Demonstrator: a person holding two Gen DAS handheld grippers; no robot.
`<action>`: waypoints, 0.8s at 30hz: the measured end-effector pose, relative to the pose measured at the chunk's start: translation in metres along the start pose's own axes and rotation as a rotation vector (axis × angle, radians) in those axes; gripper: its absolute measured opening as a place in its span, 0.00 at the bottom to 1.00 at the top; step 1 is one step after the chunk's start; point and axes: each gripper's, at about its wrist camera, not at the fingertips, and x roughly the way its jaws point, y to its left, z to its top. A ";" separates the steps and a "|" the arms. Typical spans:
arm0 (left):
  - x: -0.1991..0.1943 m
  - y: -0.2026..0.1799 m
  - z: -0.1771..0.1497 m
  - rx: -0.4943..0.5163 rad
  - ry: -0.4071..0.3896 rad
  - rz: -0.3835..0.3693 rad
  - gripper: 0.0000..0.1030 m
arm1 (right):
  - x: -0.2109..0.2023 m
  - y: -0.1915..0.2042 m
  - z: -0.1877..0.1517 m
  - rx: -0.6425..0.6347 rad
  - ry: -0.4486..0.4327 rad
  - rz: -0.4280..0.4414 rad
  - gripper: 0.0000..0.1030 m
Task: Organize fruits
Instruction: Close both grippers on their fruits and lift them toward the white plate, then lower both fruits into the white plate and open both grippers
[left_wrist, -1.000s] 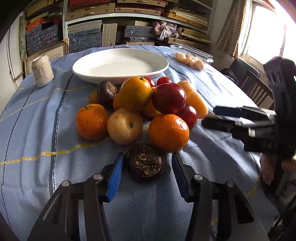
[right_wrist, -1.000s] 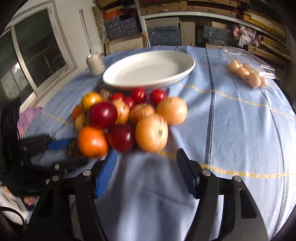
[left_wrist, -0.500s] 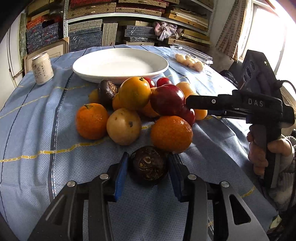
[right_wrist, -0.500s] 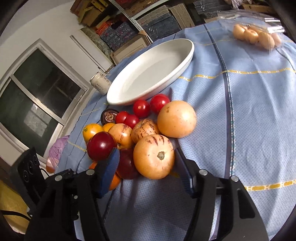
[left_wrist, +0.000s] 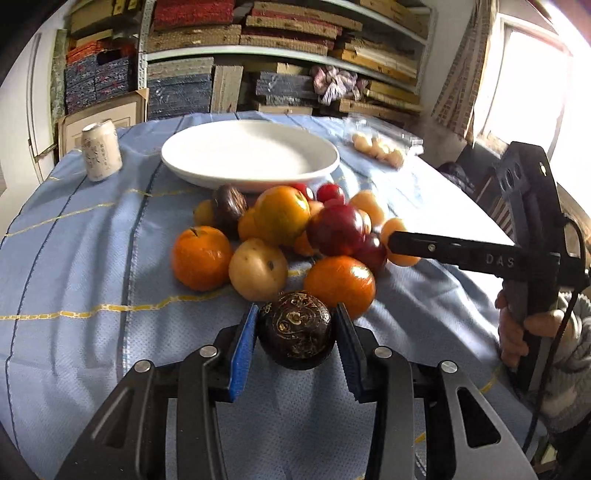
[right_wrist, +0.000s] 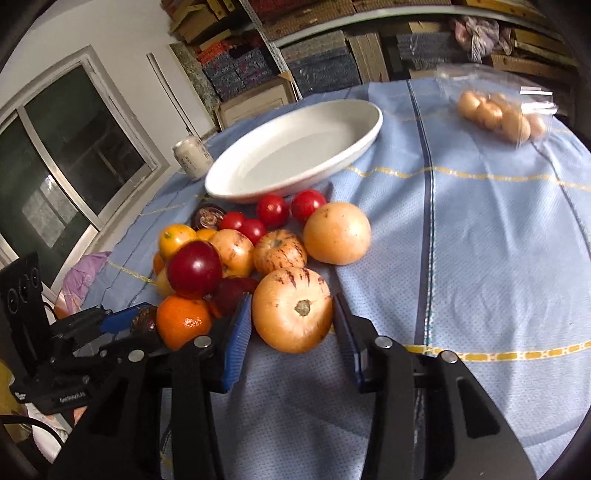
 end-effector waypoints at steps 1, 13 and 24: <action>-0.004 0.001 0.004 -0.010 -0.015 -0.007 0.41 | -0.005 0.001 0.002 -0.001 -0.018 0.004 0.41; 0.033 0.056 0.124 -0.071 -0.001 0.099 0.41 | 0.035 0.025 0.116 -0.046 -0.071 -0.044 0.41; 0.108 0.082 0.149 -0.133 0.084 0.111 0.41 | 0.115 -0.001 0.132 -0.043 0.036 -0.123 0.43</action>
